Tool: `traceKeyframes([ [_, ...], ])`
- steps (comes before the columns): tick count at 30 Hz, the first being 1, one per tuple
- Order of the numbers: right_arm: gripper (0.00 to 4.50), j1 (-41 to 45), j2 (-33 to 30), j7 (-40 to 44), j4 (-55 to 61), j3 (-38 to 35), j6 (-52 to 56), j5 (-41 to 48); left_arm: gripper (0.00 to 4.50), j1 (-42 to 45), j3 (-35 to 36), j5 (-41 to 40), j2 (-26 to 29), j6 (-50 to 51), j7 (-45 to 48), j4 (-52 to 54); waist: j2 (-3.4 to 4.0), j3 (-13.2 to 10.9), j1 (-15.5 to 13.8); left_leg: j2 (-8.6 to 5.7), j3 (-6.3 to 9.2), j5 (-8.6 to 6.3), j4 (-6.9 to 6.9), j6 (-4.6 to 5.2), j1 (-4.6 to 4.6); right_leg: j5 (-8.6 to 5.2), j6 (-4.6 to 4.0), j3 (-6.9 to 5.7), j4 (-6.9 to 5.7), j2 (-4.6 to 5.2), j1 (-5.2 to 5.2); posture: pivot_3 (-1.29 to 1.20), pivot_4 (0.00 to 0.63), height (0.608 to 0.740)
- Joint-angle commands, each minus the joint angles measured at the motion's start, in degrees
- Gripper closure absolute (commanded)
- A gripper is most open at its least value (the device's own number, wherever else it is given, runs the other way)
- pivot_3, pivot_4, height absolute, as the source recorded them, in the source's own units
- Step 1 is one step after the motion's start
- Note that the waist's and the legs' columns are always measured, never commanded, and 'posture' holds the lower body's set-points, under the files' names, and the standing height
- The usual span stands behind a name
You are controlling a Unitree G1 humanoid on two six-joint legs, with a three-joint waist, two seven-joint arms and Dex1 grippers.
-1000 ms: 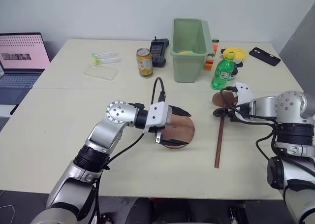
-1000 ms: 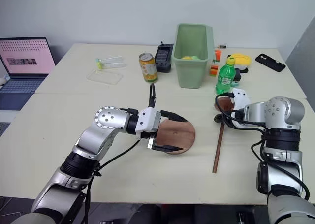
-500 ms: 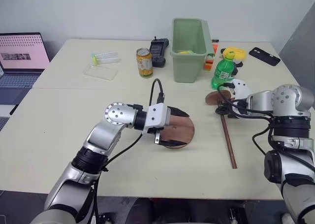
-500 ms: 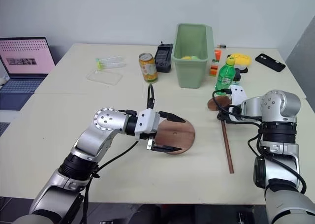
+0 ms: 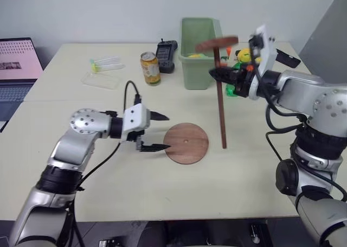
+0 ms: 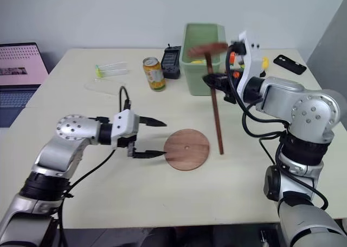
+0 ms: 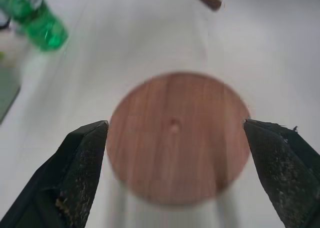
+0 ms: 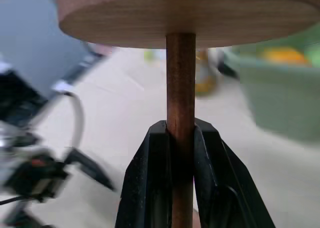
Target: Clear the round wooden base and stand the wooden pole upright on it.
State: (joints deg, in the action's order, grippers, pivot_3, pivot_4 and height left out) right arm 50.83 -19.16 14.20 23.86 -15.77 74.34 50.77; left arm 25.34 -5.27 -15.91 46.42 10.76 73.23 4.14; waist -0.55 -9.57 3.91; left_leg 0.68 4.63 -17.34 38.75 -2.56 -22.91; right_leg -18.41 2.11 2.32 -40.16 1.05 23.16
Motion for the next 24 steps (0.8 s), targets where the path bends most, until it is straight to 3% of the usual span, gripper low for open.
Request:
traceKeyframes([
  [1, 4.27, -6.35, 1.39, 7.79, 7.14, 6.65, -17.14, -5.18, 0.00, -3.82, 3.22, -0.50, 3.07, 1.34, -1.25, 5.57, 0.02, -0.02, -0.19, -0.08, -0.05, 0.00, 0.03, 0.00, -0.01, 0.00, 0.00, 0.03, -0.03, 0.03, 0.01, 0.00, 0.150, 0.740],
  [11, 4.27, -18.18, 9.43, 15.70, 0.78, 22.61, -51.61, -23.72, 0.00, -7.25, 4.29, -1.98, 4.87, 5.25, -3.58, 11.93, 0.05, -0.05, -0.57, -0.16, -0.14, 0.03, 0.18, -0.02, 0.05, 0.00, 0.01, 0.11, -0.28, 0.01, 0.04, 0.00, 0.150, 0.740],
  [16, 4.27, -22.16, 12.58, 16.37, -3.22, 26.17, -60.21, -28.28, 0.00, -7.69, 4.61, -2.48, 5.14, 7.02, -4.43, 13.39, 0.05, -0.06, -0.58, -0.13, -0.14, 0.04, 0.17, -0.05, 0.08, 0.00, 0.00, 0.11, -0.33, 0.00, 0.07, 0.00, 0.150, 0.740],
  [24, 4.27, -24.81, 12.44, 17.61, -4.82, 27.35, -64.12, -30.40, 0.00, -7.69, 4.09, -2.63, 4.75, 7.69, -4.94, 13.68, 0.05, -0.06, -0.63, -0.14, -0.14, 0.05, 0.17, -0.06, 0.09, 0.00, 0.00, 0.11, -0.35, 0.00, 0.06, 0.00, 0.150, 0.740],
])
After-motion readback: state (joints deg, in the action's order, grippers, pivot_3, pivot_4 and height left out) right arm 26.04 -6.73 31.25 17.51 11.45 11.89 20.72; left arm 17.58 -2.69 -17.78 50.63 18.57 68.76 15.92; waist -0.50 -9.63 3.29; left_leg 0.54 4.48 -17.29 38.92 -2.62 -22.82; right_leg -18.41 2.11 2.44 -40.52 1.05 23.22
